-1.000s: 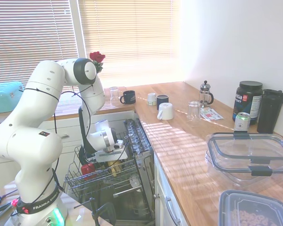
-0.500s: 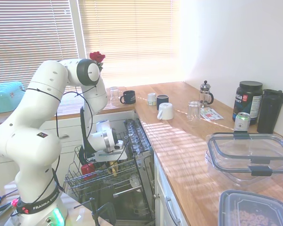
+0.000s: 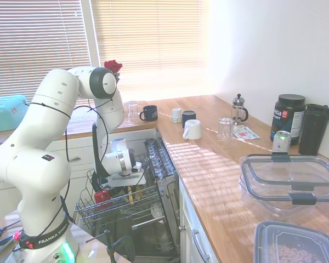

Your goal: Unload the mug from the dish rack

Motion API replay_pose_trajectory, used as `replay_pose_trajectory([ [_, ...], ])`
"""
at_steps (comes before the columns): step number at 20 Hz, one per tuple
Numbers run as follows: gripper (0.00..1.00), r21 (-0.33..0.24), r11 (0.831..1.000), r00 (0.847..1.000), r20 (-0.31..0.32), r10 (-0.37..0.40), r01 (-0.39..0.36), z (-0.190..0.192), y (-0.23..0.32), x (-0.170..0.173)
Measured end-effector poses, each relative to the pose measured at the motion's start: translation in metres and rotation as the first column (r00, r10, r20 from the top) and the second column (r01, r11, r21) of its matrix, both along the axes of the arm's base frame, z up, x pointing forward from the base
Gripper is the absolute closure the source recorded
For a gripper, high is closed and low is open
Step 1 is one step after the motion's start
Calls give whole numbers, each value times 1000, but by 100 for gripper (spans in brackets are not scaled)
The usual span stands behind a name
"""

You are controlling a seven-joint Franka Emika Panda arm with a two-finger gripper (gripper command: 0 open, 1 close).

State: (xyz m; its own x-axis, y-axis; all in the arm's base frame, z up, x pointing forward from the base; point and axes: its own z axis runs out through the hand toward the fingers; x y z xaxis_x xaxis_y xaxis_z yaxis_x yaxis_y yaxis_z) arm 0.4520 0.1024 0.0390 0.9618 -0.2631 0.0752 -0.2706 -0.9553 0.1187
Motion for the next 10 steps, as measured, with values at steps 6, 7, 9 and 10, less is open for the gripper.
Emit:
replay_pose_trajectory([
  [6, 100, -30, 1000, 1000, -4, -6, 6, 2, 6, -1],
  [7, 100, -37, 999, 1000, -4, -7, 7, 3, 7, -1],
  [9, 100, -49, 999, 1000, 6, -4, 4, 10, 11, -3],
  [10, 100, -51, 999, 1000, 13, 0, 0, 17, 14, -6],
])
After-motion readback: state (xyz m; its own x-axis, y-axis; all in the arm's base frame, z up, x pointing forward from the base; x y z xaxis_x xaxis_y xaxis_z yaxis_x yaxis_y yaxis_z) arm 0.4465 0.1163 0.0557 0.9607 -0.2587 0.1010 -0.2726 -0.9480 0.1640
